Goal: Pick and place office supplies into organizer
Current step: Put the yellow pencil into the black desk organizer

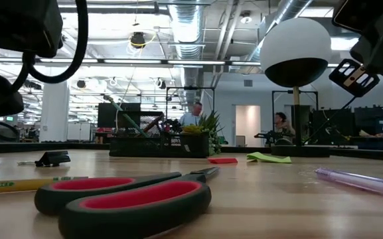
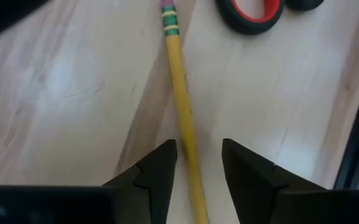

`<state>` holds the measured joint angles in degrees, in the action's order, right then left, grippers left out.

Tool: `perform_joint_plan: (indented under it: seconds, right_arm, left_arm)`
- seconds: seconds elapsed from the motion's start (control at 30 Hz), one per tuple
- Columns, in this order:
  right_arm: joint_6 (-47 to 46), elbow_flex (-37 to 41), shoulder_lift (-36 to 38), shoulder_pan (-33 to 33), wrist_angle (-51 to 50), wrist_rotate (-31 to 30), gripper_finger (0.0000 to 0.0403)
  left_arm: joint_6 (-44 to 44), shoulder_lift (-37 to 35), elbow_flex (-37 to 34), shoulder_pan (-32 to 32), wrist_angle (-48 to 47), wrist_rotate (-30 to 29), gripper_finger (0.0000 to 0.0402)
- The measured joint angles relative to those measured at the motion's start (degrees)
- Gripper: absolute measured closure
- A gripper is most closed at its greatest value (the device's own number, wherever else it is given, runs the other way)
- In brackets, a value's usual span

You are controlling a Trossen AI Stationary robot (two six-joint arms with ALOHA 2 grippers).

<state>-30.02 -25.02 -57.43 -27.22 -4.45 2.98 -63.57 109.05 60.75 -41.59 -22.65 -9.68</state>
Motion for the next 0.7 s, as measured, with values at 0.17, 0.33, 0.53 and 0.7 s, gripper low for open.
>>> perform_joint_plan:
  seconds: [0.17,0.33,0.53,0.7]
  right_arm:
    - [0.00,0.00,0.00,0.00,0.02,-0.02,0.0395]
    - [0.00,0.00,0.00,0.00,0.09,-0.02,0.0395]
    - [0.01,0.00,0.00,0.00,0.09,-0.07,0.0395]
    - [0.02,0.02,0.00,0.00,0.09,-0.22,0.0395]
  left_arm:
    - [0.10,0.05,0.00,1.51,-3.33,-2.06,0.0325]
    - [-0.09,0.05,0.00,3.64,-6.14,-6.32,0.0388]
    - [-1.52,0.56,-0.45,9.50,-9.94,-17.69,0.0375]
    - [-0.91,0.68,-0.57,17.87,-8.91,-18.82,0.0371]
